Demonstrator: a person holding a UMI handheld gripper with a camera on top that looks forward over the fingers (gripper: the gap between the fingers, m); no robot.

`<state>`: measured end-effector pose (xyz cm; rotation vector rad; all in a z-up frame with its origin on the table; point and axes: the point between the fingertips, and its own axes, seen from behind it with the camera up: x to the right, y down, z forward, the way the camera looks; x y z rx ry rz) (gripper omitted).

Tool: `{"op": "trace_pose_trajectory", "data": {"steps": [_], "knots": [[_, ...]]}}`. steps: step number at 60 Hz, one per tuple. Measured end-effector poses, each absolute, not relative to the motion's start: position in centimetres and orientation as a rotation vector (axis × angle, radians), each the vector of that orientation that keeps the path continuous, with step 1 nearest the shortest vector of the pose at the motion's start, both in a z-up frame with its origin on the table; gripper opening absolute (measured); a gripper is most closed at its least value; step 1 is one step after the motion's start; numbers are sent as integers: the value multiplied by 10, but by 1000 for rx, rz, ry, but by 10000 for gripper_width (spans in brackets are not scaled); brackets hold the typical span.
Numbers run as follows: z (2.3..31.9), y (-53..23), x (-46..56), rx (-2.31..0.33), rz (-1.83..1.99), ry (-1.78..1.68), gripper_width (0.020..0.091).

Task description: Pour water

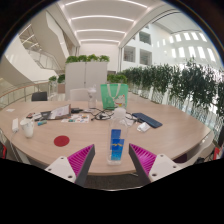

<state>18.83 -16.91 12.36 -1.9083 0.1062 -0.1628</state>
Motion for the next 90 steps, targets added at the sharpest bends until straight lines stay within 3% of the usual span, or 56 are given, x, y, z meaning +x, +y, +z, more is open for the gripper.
{"op": "trace_pose_trajectory", "data": {"steps": [8, 12, 14, 15, 17, 34, 43, 57, 58, 65, 73, 74, 80, 90], "knots": [[81, -99, 219, -1897, -149, 167, 775], [77, -78, 229, -1859, -152, 178, 770], [73, -63, 231, -1842, -158, 180, 724], [71, -56, 230, -1848, -160, 178, 661], [61, -56, 233, -1875, -157, 171, 457], [53, -42, 231, -1922, -124, 289, 388], [90, -39, 207, -1969, -146, 176, 363], [227, -2, 86, -1808, -555, -484, 363], [220, 6, 66, -1773, -616, -527, 363], [254, 11, -14, -1582, -932, -939, 363], [228, 44, -103, -1423, -1207, -1263, 362], [237, 28, -108, -1390, -1274, -1306, 362], [222, 59, -137, -1209, -1515, -1515, 363], [230, 75, -170, -953, -1735, -1814, 366]]}}
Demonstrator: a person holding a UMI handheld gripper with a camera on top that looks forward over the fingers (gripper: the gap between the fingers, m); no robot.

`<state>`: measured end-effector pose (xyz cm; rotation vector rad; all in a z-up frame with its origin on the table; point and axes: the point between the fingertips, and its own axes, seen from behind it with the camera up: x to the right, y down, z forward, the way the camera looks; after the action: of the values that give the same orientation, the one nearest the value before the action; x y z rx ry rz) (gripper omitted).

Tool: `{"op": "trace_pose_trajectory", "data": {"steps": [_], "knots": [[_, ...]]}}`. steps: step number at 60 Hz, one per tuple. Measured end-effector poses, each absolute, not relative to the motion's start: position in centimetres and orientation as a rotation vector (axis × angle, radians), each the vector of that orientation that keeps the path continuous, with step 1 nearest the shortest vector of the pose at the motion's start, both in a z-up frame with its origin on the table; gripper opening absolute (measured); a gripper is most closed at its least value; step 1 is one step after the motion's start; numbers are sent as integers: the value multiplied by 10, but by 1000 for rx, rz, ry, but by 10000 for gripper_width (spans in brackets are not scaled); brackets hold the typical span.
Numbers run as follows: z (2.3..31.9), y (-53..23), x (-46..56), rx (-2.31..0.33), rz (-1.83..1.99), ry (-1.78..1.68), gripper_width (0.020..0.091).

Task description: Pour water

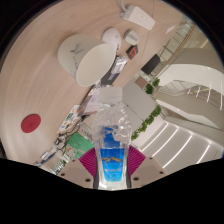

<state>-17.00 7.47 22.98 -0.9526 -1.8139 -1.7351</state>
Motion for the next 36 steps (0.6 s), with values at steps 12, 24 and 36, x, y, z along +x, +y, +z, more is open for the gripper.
{"op": "trace_pose_trajectory", "data": {"steps": [12, 24, 36], "knots": [[213, 76, -187, -875, -1796, -1940, 364], [229, 79, -193, -1275, -1488, -1547, 366], [293, 53, -181, -1627, -620, -543, 395]]}}
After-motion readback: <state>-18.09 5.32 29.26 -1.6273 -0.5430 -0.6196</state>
